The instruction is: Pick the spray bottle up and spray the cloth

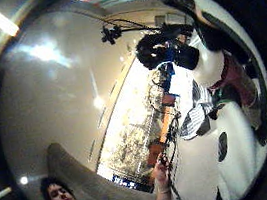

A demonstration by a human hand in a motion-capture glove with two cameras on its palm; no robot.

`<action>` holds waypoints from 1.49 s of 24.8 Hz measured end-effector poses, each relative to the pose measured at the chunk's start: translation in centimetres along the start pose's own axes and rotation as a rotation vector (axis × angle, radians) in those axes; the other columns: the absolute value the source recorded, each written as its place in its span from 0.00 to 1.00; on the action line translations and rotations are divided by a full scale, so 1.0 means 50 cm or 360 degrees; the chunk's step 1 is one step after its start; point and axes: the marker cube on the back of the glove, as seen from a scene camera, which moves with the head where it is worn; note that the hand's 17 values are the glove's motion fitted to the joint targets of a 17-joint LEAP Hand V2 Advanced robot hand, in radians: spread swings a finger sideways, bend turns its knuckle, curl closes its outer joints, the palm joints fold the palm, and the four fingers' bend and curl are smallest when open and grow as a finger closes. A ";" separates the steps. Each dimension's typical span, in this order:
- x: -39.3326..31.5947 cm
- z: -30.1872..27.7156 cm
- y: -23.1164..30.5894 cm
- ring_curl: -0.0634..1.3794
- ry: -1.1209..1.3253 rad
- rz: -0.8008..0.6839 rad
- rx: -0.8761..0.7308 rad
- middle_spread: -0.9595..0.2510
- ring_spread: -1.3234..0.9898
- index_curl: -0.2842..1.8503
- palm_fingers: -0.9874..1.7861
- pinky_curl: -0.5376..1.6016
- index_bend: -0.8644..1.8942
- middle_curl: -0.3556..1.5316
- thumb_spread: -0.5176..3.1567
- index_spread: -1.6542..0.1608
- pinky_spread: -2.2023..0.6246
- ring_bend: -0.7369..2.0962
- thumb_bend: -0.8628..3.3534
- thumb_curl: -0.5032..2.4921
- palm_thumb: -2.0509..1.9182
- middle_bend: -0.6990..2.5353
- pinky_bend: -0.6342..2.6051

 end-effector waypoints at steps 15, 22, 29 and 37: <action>0.008 -0.004 0.006 0.36 -0.0053 0.0046 -0.0023 0.72 0.53 0.30 0.71 0.43 0.38 0.45 0.28 0.80 0.72 0.46 0.20 0.37 0.81 0.30 0.35; 0.006 0.007 0.000 0.35 0.0006 0.0082 -0.0209 0.80 0.57 0.26 0.51 0.46 0.31 0.44 0.34 0.75 0.80 0.41 0.19 0.35 0.77 0.29 0.39; 0.018 0.024 -0.004 0.31 0.0030 0.0078 -0.0277 0.84 0.60 0.21 0.47 0.44 0.31 0.43 0.37 0.74 0.84 0.41 0.19 0.33 0.75 0.29 0.41; 0.034 0.055 -0.044 0.30 0.0070 0.0085 -0.0262 0.86 0.61 0.19 0.46 0.44 0.32 0.43 0.37 0.73 0.85 0.42 0.20 0.32 0.73 0.31 0.42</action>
